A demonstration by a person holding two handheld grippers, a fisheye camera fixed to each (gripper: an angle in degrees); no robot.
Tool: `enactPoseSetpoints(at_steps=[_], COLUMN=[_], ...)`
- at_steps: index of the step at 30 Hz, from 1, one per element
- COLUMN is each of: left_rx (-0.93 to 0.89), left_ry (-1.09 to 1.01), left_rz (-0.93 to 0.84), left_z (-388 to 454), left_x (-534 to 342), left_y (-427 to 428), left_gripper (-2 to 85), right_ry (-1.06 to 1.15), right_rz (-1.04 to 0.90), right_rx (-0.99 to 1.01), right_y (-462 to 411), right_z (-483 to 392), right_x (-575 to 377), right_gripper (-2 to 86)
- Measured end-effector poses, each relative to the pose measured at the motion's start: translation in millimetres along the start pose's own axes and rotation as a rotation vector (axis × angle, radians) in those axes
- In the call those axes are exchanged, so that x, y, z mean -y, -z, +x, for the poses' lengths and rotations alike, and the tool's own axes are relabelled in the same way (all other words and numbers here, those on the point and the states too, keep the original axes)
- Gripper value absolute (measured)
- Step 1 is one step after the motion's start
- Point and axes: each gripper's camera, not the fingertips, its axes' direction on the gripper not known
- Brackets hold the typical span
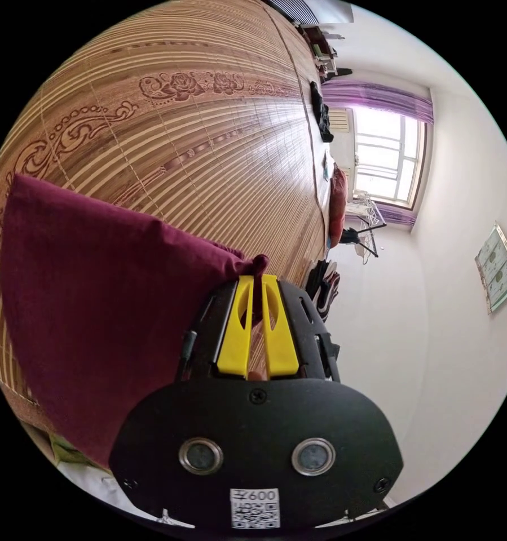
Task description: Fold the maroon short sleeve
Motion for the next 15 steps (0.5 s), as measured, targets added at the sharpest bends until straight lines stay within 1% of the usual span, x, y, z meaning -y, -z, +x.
enactPoseSetpoints(at_steps=[5,8,10,12,13,14,15], left_rx=[0.01,0.005,-0.077,-0.294,-0.352,-0.363,-0.332], left_ry=[0.008,-0.005,-0.013,0.004,-0.038,-0.07,-0.133], left_rz=[-0.007,-0.021,-0.052,-0.165,-0.161,-0.157,-0.155], left_z=[-13.4,-27.2,-39.9,-62.9,-66.7,-66.7,-64.9], left_x=[-7.3,-8.9,-6.6,-2.7,-4.1,-5.3,-7.7], left_y=[0.5,-6.1,-17.2,-38.6,-38.0,-35.3,-26.6], left_gripper=[3.5,6.5,8.4,9.1,9.0,8.9,8.5], right_ry=[-0.029,-0.037,-0.044,-0.028,-0.012,0.015,0.024], right_rz=[0.026,0.043,0.06,0.069,0.055,0.053,0.055], right_rx=[0.018,0.016,0.01,-0.004,-0.049,-0.097,-0.123], right_y=[-1.3,-4.1,-5.1,-4.8,-5.1,-4.5,-4.0], right_z=[-16.0,-27.6,-35.1,-45.0,-54.4,-65.9,-71.5], right_x=[-10.8,-20.4,-28.3,-36.8,-40.9,-45.0,-47.0], right_gripper=[-0.7,-0.7,-0.7,-0.7,-0.7,-0.7,-0.7])
